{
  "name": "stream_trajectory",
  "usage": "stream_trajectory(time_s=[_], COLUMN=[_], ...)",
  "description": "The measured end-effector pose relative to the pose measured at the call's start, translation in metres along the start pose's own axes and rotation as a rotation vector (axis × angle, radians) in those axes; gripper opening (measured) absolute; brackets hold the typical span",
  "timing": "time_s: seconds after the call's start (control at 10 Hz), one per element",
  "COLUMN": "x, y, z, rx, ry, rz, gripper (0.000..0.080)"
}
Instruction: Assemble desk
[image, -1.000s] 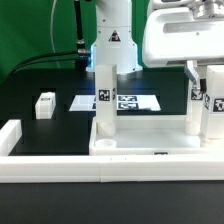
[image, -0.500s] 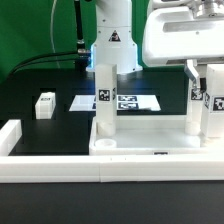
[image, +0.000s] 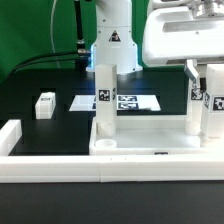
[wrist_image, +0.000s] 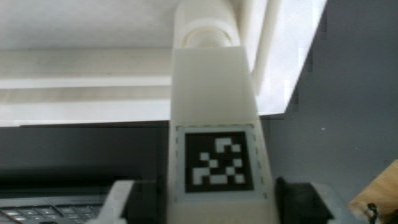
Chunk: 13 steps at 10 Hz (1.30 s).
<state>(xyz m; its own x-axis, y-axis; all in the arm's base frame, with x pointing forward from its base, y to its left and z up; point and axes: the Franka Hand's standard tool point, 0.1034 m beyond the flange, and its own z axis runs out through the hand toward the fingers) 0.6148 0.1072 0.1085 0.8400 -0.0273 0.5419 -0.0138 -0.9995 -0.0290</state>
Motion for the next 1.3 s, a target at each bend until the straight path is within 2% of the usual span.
stream_trajectory(time_s=[0.6, 0.7, 0.8, 0.9, 1.0, 1.1, 1.3], x=[0.002, 0.002, 0.002, 0.002, 0.002, 0.003, 0.014], y=[-0.002, -0.002, -0.002, -0.002, -0.002, -0.003, -0.002], z=[-0.002, -0.002, -0.002, -0.002, -0.002, -0.003, -0.015], rx=[0.001, 0.000, 0.000, 0.000, 0.000, 0.002, 0.012], ry=[0.035, 0.035, 0.035, 0.035, 0.035, 0.029, 0.017], rz=[-0.004, -0.005, -0.005, -0.005, -0.005, -0.004, -0.004], gripper=[0.0287, 0.0468, 0.0589, 0.0589, 0.0637, 0.0647, 0.0647])
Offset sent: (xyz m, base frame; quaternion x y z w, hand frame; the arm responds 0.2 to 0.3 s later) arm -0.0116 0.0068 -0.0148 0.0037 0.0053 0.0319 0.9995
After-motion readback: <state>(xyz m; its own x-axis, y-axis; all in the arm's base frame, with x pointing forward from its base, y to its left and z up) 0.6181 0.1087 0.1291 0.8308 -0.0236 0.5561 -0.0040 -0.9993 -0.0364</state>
